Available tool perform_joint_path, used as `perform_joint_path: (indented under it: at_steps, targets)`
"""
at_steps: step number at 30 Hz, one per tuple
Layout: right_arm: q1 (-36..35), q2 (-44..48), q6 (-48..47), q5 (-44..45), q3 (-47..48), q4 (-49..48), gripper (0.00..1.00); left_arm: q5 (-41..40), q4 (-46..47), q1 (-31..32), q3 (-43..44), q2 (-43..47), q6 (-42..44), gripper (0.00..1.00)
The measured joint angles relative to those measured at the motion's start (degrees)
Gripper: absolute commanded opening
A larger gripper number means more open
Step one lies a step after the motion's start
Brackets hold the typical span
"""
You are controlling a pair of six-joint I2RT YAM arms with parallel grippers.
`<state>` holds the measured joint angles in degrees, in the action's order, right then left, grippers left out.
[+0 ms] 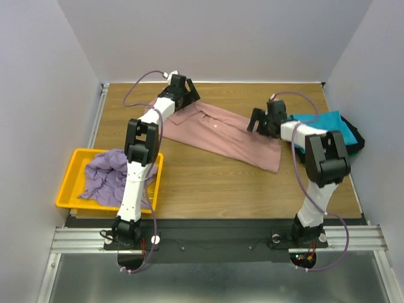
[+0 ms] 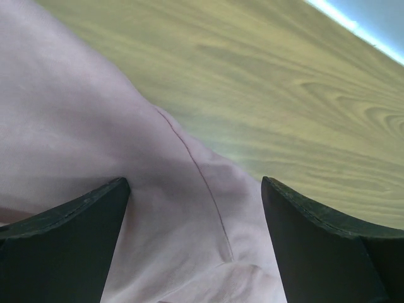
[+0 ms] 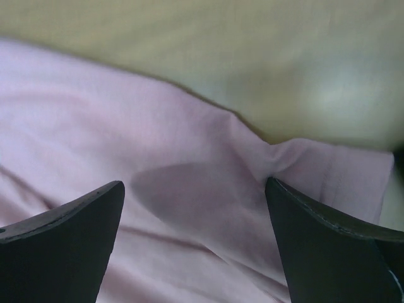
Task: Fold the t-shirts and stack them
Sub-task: Fold the tshirt
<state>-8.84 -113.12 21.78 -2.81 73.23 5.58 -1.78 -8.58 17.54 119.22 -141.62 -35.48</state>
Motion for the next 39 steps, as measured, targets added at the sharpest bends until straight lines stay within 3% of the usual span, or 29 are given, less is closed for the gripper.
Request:
perform_joint_path:
  at_steps: [4,8,17,27,39]
  targets:
    - [-5.5,9.4,4.0,3.6,-12.1,-0.1,1.0,4.2,-2.7,0.1,9.6,-5.1,-0.1,0.99]
    - [-14.9,17.6,9.2,7.6,-21.9,-0.6,1.0,6.1,-2.6,1.0,13.7,-8.0,-0.9,0.99]
    - [-30.1,28.9,20.8,13.4,-34.4,-2.8,1.0,6.1,3.9,5.0,19.1,-13.2,-4.5,0.99]
    - [-45.2,31.6,26.7,12.4,-36.3,-2.2,1.0,6.5,16.6,6.9,20.6,-17.7,-9.4,0.99]
    - [-50.1,42.1,23.1,9.9,-35.7,9.0,1.0,6.1,29.8,6.0,21.9,-22.3,-11.5,0.99]
